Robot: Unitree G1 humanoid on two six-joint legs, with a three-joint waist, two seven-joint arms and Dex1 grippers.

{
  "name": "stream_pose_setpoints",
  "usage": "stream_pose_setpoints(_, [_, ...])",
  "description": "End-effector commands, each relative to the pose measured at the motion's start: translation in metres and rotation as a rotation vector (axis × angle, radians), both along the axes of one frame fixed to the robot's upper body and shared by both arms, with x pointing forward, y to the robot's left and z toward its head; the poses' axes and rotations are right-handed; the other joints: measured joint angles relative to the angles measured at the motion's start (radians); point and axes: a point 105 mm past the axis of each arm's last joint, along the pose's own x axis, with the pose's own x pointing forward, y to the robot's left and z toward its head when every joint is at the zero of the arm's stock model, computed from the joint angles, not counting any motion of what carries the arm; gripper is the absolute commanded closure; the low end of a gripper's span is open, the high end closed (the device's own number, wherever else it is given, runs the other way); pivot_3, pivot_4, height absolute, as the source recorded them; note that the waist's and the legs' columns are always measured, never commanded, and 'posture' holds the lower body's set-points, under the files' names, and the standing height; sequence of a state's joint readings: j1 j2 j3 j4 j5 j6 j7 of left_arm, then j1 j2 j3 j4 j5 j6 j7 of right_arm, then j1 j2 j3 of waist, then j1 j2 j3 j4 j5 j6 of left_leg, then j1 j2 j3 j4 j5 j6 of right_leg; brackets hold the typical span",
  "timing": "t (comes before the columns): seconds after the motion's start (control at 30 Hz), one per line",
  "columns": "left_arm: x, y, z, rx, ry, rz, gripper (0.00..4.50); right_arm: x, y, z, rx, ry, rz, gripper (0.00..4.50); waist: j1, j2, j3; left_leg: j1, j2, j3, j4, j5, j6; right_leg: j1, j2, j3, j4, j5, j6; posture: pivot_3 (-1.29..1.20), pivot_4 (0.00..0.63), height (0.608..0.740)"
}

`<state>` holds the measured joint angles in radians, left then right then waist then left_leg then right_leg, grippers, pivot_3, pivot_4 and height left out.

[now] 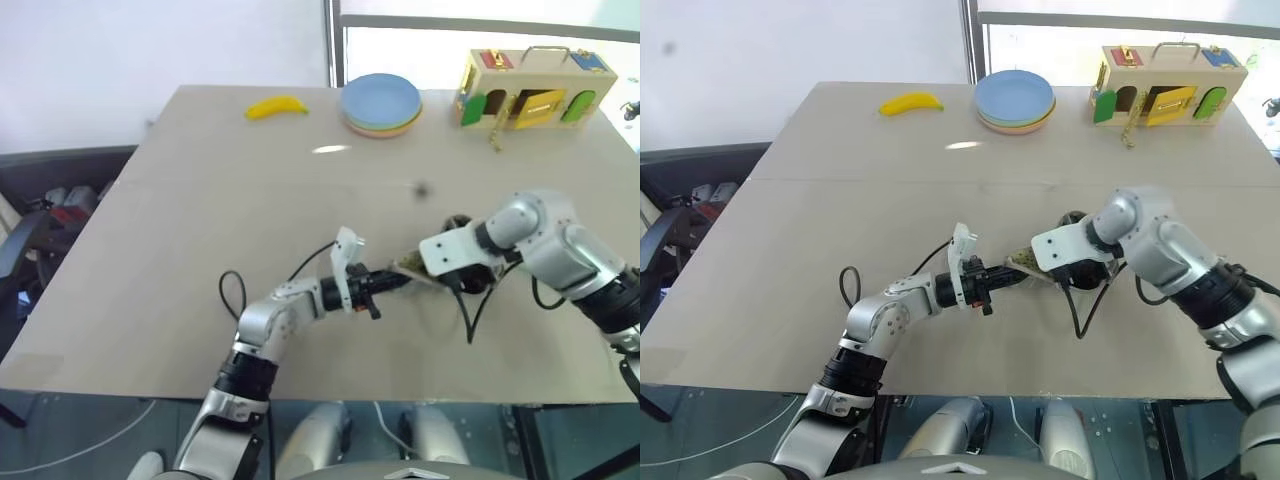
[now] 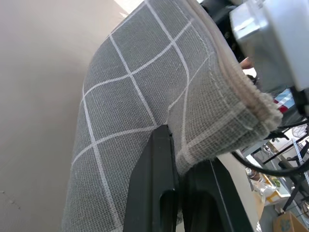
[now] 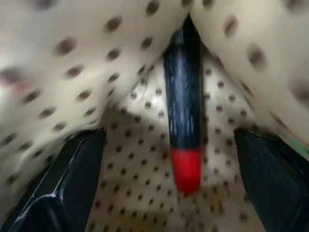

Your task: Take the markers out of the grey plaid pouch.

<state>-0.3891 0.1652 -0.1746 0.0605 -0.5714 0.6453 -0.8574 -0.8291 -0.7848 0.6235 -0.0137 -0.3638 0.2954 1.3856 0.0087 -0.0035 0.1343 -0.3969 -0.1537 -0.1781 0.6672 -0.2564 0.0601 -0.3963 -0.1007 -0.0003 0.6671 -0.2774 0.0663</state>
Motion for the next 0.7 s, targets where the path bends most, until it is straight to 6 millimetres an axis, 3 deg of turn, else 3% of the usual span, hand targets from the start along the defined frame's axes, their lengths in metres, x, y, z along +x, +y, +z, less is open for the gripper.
stream_pose_setpoints(0.03, [0.001,0.001,0.003,-0.005,-0.019,-0.001,4.5,0.003,0.002,-0.013,-0.031,0.028,0.021,0.15,-0.002,-0.001,-0.001,0.0,0.0,0.0,0.0,0.0,0.0,0.0,0.0,0.0,0.0,0.0,0.0,0.0,0.15,0.74])
stream_pose_setpoints(0.13, [0.001,0.001,0.002,0.001,-0.021,0.005,4.5,0.003,-0.004,-0.022,-0.055,0.06,0.021,0.95,-0.007,-0.003,-0.003,0.002,0.0,0.0,0.0,0.0,0.0,0.001,0.001,0.0,0.0,0.0,0.0,0.0,0.15,0.74])
stream_pose_setpoints(0.27, [0.001,0.002,0.002,0.004,-0.023,0.019,4.5,0.004,-0.007,-0.019,-0.052,0.062,0.024,2.9,-0.009,-0.004,-0.003,0.005,0.0,0.0,0.001,0.0,0.0,0.003,0.001,0.0,0.002,0.0,0.0,0.0,0.15,0.74])
stream_pose_setpoints(0.37, [0.001,0.003,0.001,0.009,-0.026,0.027,4.5,0.007,-0.01,-0.011,-0.038,0.025,0.016,4.08,-0.01,-0.004,-0.003,0.005,0.0,0.0,0.001,0.0,-0.001,0.003,0.001,0.001,0.003,0.0,0.0,0.0,0.15,0.74])
stream_pose_setpoints(0.7, [0.003,0.007,-0.002,0.043,-0.045,0.054,4.5,-0.007,-0.021,0.039,0.032,-0.112,-0.027,4.17,0.002,-0.004,-0.003,0.0,0.0,0.0,0.0,0.0,-0.001,-0.001,0.0,0.001,0.002,0.0,0.0,0.0,0.15,0.74])
